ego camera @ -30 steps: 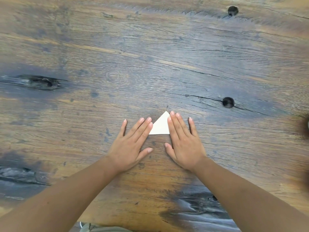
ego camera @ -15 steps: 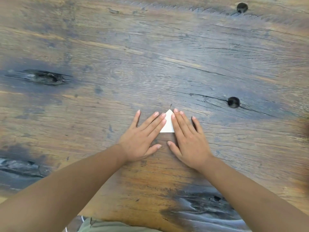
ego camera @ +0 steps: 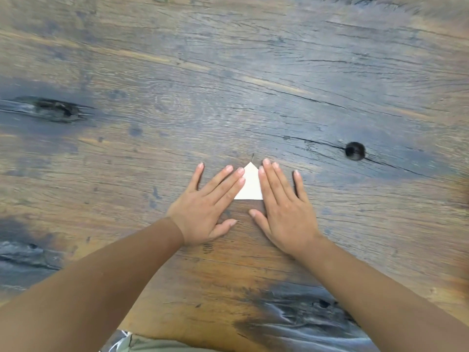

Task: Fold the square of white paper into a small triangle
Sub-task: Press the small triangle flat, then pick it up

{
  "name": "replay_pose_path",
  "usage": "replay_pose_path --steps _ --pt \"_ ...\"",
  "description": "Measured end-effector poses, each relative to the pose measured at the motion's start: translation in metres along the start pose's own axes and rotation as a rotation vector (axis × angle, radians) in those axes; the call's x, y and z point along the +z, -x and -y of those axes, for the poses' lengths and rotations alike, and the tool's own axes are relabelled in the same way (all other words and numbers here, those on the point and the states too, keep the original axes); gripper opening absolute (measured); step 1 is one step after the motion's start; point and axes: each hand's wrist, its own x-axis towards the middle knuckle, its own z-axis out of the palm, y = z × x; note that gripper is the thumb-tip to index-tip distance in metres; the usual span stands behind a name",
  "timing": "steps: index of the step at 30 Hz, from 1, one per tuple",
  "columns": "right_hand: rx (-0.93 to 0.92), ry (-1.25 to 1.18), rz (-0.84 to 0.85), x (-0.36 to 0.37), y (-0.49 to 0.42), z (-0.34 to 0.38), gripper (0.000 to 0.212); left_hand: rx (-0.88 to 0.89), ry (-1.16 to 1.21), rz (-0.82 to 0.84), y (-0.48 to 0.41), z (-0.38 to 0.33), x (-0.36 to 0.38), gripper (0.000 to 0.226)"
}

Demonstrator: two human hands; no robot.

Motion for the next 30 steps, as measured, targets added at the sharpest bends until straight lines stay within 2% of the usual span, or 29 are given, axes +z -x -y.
replay_pose_path --steps 11,17,22,30 --pt "0.023 -0.02 0.113 -0.011 0.04 -0.028 0.078 -0.005 -0.037 0.019 -0.001 -0.001 -0.007 0.083" --pt "0.083 -0.13 -0.004 -0.024 0.015 -0.003 0.078 -0.004 -0.022 -0.021 0.0 0.001 -0.002 0.084" --pt "-0.001 -0.042 0.08 -0.017 -0.016 0.015 0.082 -0.002 -0.014 -0.013 0.0 0.0 -0.003 0.083" --pt "0.02 -0.001 0.043 -0.002 0.02 -0.015 0.081 0.0 -0.013 0.002 -0.001 0.0 -0.004 0.083"
